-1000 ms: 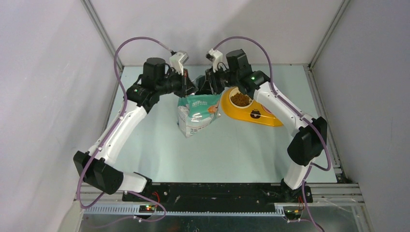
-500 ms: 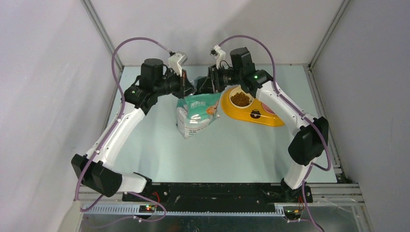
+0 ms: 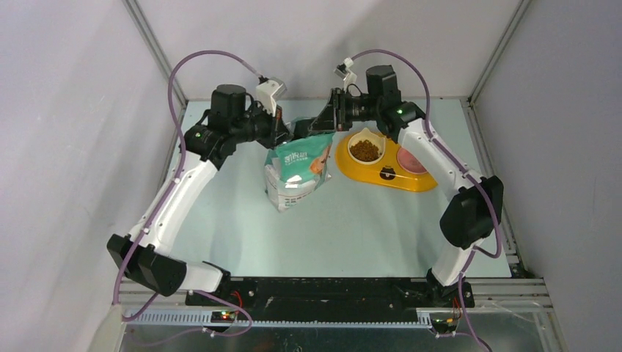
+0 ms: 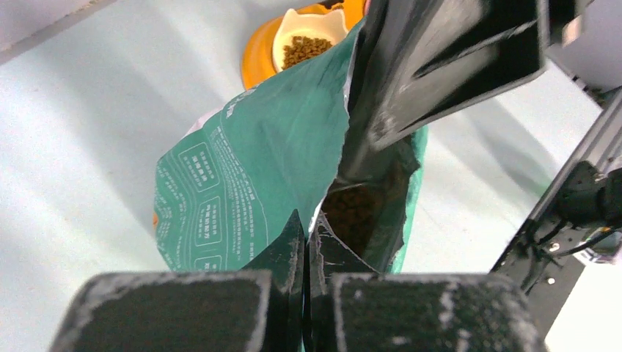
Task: Serve the pet food
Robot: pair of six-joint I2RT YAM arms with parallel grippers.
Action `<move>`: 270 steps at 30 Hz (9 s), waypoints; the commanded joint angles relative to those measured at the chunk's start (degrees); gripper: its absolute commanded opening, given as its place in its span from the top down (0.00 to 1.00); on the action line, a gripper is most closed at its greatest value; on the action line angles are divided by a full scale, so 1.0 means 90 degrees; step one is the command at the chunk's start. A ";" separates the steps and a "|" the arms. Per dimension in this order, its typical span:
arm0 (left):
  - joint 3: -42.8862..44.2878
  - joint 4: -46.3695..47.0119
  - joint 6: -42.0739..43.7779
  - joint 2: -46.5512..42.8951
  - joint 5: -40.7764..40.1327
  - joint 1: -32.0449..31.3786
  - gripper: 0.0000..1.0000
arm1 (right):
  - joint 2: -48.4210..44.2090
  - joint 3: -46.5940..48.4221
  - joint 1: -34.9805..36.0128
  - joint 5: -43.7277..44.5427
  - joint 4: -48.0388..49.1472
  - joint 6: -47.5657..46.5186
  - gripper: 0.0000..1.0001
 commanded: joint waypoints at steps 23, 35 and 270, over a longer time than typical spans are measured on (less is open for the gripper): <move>0.2026 -0.2578 0.1859 0.0792 -0.0274 -0.0059 1.00 | 0.0414 0.1500 -0.0341 0.0372 -0.1113 0.1840 1.00; 0.1921 -0.2619 0.2009 0.0608 -0.0413 -0.0091 1.00 | -0.0058 0.1064 -0.0568 0.0263 -0.1248 0.1846 1.00; -0.0415 0.0777 -0.0992 0.0342 -0.1245 -0.0099 1.00 | 0.0118 -0.0056 0.0955 0.0058 -0.1984 -0.1823 1.00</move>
